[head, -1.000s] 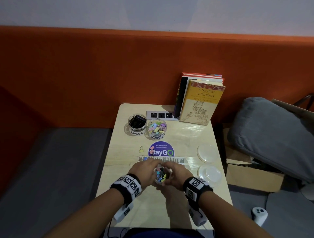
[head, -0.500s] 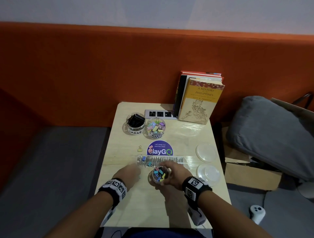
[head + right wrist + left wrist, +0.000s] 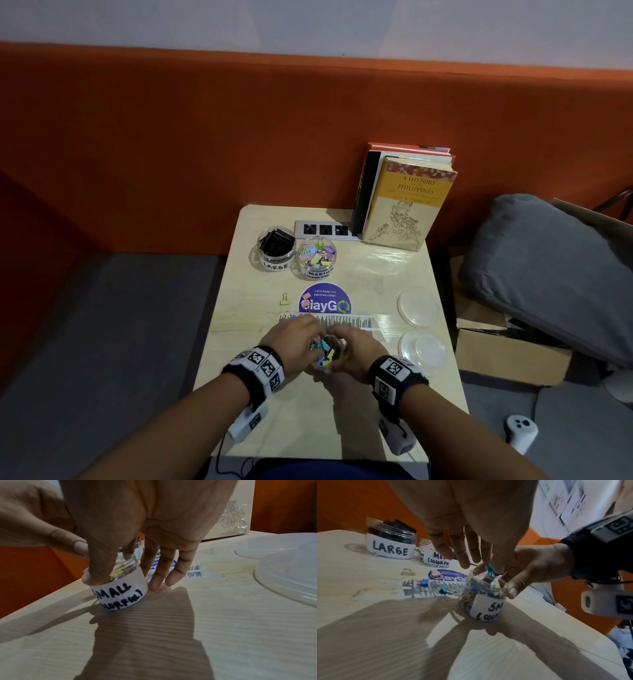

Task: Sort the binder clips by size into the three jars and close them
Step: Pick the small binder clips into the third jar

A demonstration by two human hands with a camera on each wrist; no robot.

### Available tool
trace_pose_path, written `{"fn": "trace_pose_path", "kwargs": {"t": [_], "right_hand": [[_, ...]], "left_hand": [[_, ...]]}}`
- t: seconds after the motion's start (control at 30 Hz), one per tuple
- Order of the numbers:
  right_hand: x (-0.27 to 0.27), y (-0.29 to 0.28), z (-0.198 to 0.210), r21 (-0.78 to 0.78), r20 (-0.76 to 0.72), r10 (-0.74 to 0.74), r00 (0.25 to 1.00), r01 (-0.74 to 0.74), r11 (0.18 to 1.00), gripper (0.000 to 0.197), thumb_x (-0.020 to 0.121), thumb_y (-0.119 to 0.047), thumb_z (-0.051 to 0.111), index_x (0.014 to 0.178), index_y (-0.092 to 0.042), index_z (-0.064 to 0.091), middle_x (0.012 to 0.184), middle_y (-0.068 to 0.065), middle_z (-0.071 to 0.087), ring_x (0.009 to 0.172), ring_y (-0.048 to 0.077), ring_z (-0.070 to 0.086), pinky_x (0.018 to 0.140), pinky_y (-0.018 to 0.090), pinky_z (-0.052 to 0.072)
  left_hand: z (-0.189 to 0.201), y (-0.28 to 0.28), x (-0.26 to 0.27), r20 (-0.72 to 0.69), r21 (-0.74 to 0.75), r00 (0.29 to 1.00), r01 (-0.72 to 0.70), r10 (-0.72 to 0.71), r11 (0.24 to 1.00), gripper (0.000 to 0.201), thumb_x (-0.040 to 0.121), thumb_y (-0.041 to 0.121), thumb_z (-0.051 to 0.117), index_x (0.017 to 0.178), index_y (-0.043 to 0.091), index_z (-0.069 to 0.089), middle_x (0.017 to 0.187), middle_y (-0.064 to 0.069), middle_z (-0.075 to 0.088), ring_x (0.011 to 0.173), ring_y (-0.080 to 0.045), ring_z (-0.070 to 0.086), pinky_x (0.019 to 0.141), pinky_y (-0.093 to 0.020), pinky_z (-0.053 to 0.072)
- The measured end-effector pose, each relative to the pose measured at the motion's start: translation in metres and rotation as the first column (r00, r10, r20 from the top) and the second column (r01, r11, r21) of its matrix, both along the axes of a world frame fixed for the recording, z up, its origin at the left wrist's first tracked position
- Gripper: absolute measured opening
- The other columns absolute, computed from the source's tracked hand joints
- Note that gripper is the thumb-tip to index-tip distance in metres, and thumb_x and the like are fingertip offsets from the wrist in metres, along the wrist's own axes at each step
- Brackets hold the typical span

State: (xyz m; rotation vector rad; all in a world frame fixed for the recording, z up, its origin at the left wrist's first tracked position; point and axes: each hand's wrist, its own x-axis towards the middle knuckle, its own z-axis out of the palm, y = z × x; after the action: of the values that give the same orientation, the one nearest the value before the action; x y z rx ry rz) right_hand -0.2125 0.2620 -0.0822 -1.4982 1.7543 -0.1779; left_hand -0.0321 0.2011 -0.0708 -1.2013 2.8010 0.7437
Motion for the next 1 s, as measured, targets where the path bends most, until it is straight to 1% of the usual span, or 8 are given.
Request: {"fn": "trace_pose_path", "kwargs": {"t": [0.17, 0.3, 0.4, 0.5, 0.67, 0.77, 0.87, 1.0], "right_hand": [[0.001, 0.001, 0.003, 0.004, -0.009, -0.004, 1.0, 0.004, 1.0, 0.079, 0.065, -0.034, 0.088, 0.135, -0.037, 0.051, 0.134, -0.009, 0.055, 0.121, 0.016, 0.053, 0.1, 0.032, 0.045], [0.0, 0.004, 0.007, 0.035, -0.027, 0.023, 0.999, -0.022, 0.999, 0.082, 0.067, -0.037, 0.086, 0.138, -0.04, 0.046, 0.139, -0.008, 0.053, 0.124, 0.018, 0.051, 0.101, 0.033, 0.044], [-0.002, 0.008, 0.009, 0.054, -0.027, 0.025, 0.999, -0.024, 0.998, 0.081, 0.069, -0.036, 0.085, 0.139, -0.039, 0.045, 0.138, -0.008, 0.055, 0.123, 0.019, 0.053, 0.099, 0.032, 0.045], [-0.006, 0.013, 0.011, 0.055, -0.024, 0.017, 1.0, -0.016, 0.998, 0.078, 0.069, -0.035, 0.085, 0.137, -0.038, 0.048, 0.134, -0.007, 0.058, 0.119, 0.019, 0.056, 0.098, 0.032, 0.047], [-0.009, 0.013, 0.015, 0.051, -0.024, 0.015, 1.0, -0.014, 0.999, 0.077, 0.068, -0.035, 0.086, 0.136, -0.037, 0.049, 0.133, -0.007, 0.06, 0.119, 0.018, 0.056, 0.098, 0.033, 0.048], [-0.009, 0.013, 0.016, 0.057, -0.024, 0.019, 1.0, -0.017, 0.998, 0.078, 0.067, -0.035, 0.086, 0.136, -0.037, 0.049, 0.132, -0.008, 0.06, 0.118, 0.018, 0.057, 0.097, 0.033, 0.048], [-0.01, 0.012, 0.017, 0.062, -0.016, 0.016, 1.0, -0.015, 0.998, 0.077, 0.067, -0.034, 0.086, 0.135, -0.037, 0.05, 0.131, -0.008, 0.061, 0.118, 0.017, 0.057, 0.097, 0.032, 0.048], [-0.01, 0.013, 0.017, 0.072, -0.005, 0.014, 1.0, -0.014, 0.997, 0.078, 0.067, -0.031, 0.087, 0.135, -0.035, 0.051, 0.131, -0.008, 0.06, 0.118, 0.017, 0.057, 0.097, 0.031, 0.048]], "left_hand": [[-0.005, -0.01, 0.004, 0.005, -0.049, 0.996, -0.087, 0.087, 0.995, 0.035, 0.099, 0.03, 0.051, 0.133, 0.024, 0.056, 0.134, 0.003, 0.054, 0.119, -0.017, 0.053, 0.1, -0.031, 0.045], [-0.015, -0.033, 0.025, 0.137, -0.071, 0.966, -0.21, 0.218, 0.975, 0.046, 0.098, 0.013, 0.049, 0.143, 0.024, 0.048, 0.151, 0.002, 0.039, 0.129, -0.023, 0.047, 0.105, -0.037, 0.045], [-0.027, -0.05, 0.039, 0.253, -0.042, 0.957, -0.136, 0.142, 0.99, 0.055, 0.097, 0.011, 0.049, 0.149, 0.026, 0.041, 0.158, 0.001, 0.032, 0.135, -0.027, 0.041, 0.11, -0.039, 0.04], [-0.035, -0.054, 0.04, 0.305, -0.008, 0.951, -0.059, 0.059, 0.998, 0.047, 0.097, 0.017, 0.05, 0.143, 0.025, 0.05, 0.151, -0.001, 0.041, 0.131, -0.025, 0.046, 0.108, -0.037, 0.04], [-0.039, -0.041, 0.03, 0.339, -0.013, 0.928, -0.161, 0.156, 0.987, 0.033, 0.094, 0.024, 0.058, 0.127, 0.019, 0.056, 0.131, -0.003, 0.049, 0.116, -0.025, 0.053, 0.095, -0.037, 0.048], [-0.039, -0.037, 0.026, 0.317, -0.011, 0.931, -0.188, 0.182, 0.982, 0.041, 0.094, 0.016, 0.057, 0.134, 0.02, 0.049, 0.139, -0.003, 0.044, 0.116, -0.028, 0.053, 0.092, -0.04, 0.049], [-0.039, -0.039, 0.024, 0.342, -0.013, 0.935, -0.1, 0.099, 0.995, 0.051, 0.095, 0.009, 0.056, 0.143, 0.023, 0.045, 0.145, -0.001, 0.041, 0.123, -0.028, 0.049, 0.099, -0.041, 0.048], [-0.036, -0.035, 0.019, 0.451, -0.062, 0.888, -0.072, 0.092, 0.995, 0.032, 0.095, 0.005, 0.053, 0.126, 0.015, 0.055, 0.127, -0.008, 0.051, 0.114, -0.028, 0.054, 0.091, -0.038, 0.05]]}}
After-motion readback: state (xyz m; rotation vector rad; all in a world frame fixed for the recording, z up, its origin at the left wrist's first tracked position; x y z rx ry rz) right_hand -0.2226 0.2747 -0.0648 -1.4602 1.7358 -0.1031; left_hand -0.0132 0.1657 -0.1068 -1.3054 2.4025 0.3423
